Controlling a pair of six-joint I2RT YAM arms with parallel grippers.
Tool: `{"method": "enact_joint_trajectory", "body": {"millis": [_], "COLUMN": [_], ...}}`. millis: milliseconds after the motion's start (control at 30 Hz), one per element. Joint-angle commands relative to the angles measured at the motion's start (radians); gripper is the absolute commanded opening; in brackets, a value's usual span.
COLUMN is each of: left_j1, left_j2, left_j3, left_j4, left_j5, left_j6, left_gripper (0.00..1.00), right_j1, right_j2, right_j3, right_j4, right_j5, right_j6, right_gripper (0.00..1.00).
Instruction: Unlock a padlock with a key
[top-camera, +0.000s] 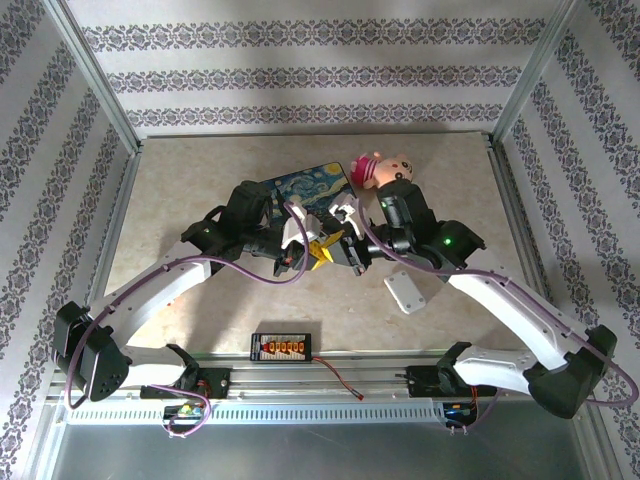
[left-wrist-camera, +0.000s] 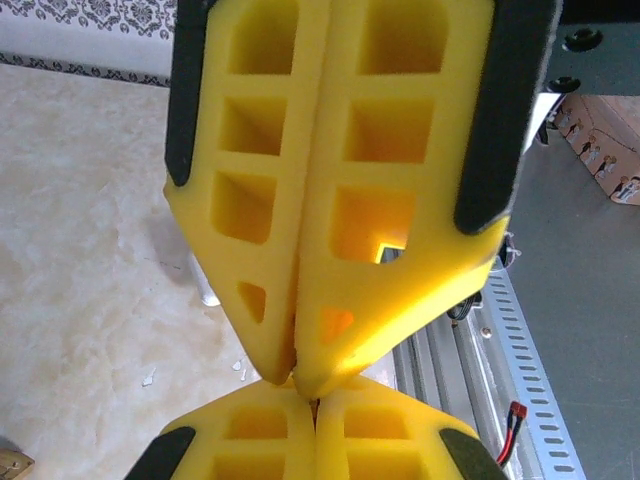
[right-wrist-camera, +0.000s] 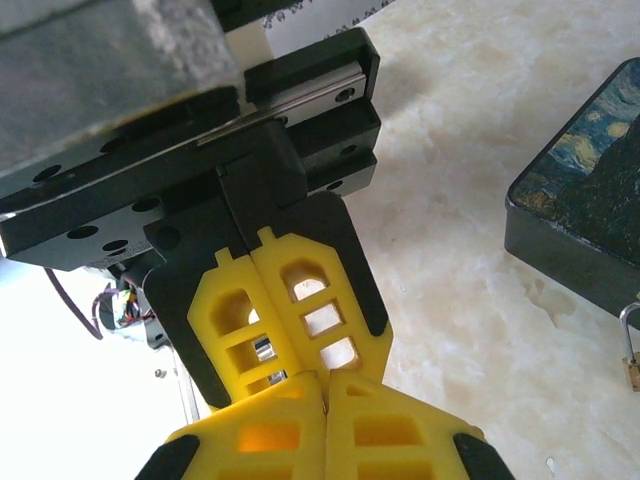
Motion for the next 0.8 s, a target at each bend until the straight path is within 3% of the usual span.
{"method": "enact_joint_trajectory", "body": {"millis": [0,67,167,367,433,567,767], "left_j1": [0.008,0.014,0.023,0.023,0.023,0.023,0.023], "left_j2": [-0.055,-0.088,-0.143,-0.215,-0.230,-0.229,-0.198], "left_j3": [-0.006,-0.036,-0.092,-0.221,-0.257,-0.284,-0.259], "left_j4": [0.035,0.099,0.215,0.563,0.655,0.761,0.761], "left_j5": [-0.039,-0.042,-0.057,-0.306,-0.406,-0.477,-0.468], "left_j6": [-0.052,-0.097,-0.181,-0.502,-0.622,-0.736,-0.787], "left_gripper": [0.28,0.41,0.47,0.61,0.61,0.57,0.48], "right_j1": [-0.040,-0.071,-0.102,-0.133,-0.142,-0.168,-0.210], "right_j2": [-0.059,-0.083,-0.107,-0.141,-0.150,-0.141,-0.123], "right_j3": [-0.046,-0.088,-0.141,-0.242,-0.282,-0.317,-0.338], "right_j4": [0.051,0.122,0.230,0.474,0.588,0.724,0.858], "right_j5": [0.005,-0.029,-0.055,-0.056,-0.043,-0.022,-0.035], "right_j6": [0.041,0.091,0.171,0.372,0.456,0.597,0.760], "right_gripper": [0.00,0.00,0.00,0.00,0.00,0.00,0.00]}}
